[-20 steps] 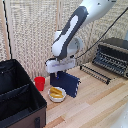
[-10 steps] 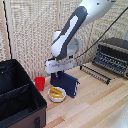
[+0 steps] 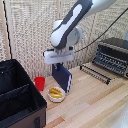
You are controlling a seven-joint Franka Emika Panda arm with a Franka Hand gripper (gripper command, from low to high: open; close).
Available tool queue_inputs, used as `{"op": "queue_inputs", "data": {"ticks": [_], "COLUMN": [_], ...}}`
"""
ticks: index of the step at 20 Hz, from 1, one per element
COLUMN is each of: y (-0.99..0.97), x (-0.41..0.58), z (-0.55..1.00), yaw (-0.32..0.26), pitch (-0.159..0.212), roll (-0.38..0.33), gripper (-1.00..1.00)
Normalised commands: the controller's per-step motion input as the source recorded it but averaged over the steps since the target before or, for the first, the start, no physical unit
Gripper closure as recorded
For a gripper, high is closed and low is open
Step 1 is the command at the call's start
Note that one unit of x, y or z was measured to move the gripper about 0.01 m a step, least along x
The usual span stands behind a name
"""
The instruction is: Please shift your gripper toward the book. Carefully hold the book with your gripper. Gently transport the book using your gripper to the caddy's front section. Safely let the book go into the caddy's front area.
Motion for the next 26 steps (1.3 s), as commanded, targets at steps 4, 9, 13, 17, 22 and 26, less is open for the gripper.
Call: {"op": "queue_inputs", "data": {"ticks": [4, 9, 13, 17, 22, 26], "y": [-0.03, 0.05, 0.23, 0.17, 0.17, 0.13], "x": [0.384, 0.267, 0.052, -0.129, -0.169, -0.161], "z": [1.0, 1.0, 0.89, 0.62, 0.47, 0.43], "yaw": [0.0, -0.017, -0.111, -0.171, -0.192, -0.228], "pitch": [0.0, 0.016, 0.04, 0.012, 0.002, 0.0], "roll": [0.028, 0.02, 0.027, 0.088, 0.1, 0.067], "gripper": [1.0, 1.0, 1.0, 1.0, 1.0, 1.0]}}
